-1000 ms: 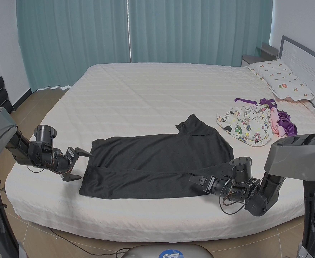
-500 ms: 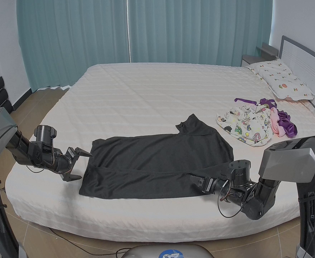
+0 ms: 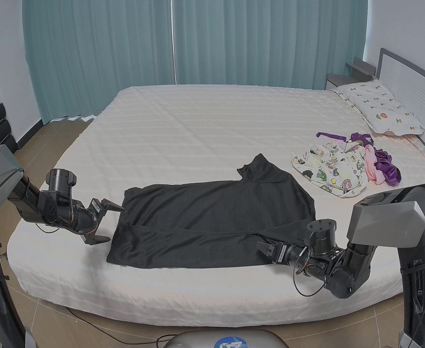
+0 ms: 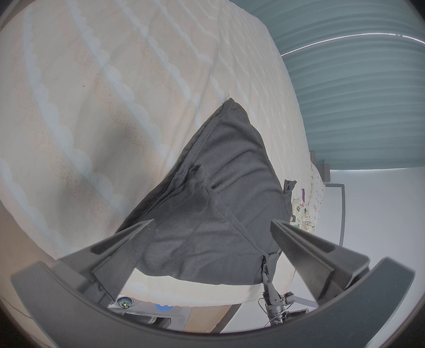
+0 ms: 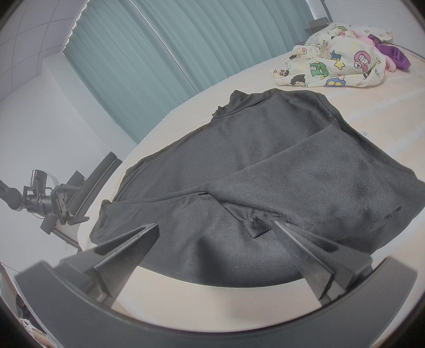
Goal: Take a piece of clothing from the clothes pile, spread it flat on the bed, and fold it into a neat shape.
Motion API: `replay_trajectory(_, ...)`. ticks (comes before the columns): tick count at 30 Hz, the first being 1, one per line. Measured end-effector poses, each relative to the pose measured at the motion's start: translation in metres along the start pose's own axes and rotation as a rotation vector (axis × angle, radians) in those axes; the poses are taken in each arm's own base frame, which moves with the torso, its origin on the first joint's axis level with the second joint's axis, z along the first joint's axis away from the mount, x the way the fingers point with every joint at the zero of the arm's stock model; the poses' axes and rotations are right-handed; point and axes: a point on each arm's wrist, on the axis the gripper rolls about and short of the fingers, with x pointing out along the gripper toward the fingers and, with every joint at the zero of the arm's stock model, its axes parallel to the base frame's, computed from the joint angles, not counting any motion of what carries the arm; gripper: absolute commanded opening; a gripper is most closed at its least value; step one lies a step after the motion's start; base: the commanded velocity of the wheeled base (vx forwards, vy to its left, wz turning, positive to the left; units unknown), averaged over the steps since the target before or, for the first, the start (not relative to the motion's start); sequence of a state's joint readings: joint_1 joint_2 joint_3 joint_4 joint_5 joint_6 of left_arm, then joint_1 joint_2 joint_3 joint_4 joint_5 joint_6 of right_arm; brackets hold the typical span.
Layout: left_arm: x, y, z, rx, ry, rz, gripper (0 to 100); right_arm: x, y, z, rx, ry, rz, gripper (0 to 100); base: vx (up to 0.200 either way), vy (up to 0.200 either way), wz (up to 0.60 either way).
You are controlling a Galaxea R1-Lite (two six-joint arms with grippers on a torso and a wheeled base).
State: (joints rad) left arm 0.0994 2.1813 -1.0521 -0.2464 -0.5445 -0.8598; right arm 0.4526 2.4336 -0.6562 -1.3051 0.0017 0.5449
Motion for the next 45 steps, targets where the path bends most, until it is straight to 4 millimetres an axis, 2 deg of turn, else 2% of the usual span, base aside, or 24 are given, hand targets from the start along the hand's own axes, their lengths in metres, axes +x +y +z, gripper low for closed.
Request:
replay_trajectory(10,0.0000,0.0000,0.0000,0.001,0.000,0.000,100,0.0058,-0.0022,-0.0009,-0.005,0.023,-0.028,100,0.000,0.000,0.00)
replay_trajectory(11,0.0000,0.0000,0.0000,0.001,0.000,0.000,100,0.0064,-0.0023,-0.0001,-0.004,0.019,-0.029,0,0.000,0.000,0.00)
replay_trajectory(34,0.0004,0.0000,0.0003,0.001,0.000,0.000,100,0.0032,-0.0054,-0.0023,-0.004,0.019,-0.069,0,0.000,0.000,0.00)
replay_trajectory(35,0.0004,0.0000,0.0003,0.001,0.000,0.000,100,0.0033,-0.0060,-0.0027,-0.004,0.026,-0.074,100,0.000,0.000,0.00)
replay_trajectory(45,0.0004,0.0002,0.0002,0.000,0.000,0.000,100,0.0081,-0.0071,0.0011,0.003,0.042,-0.091,100,0.000,0.000,0.00)
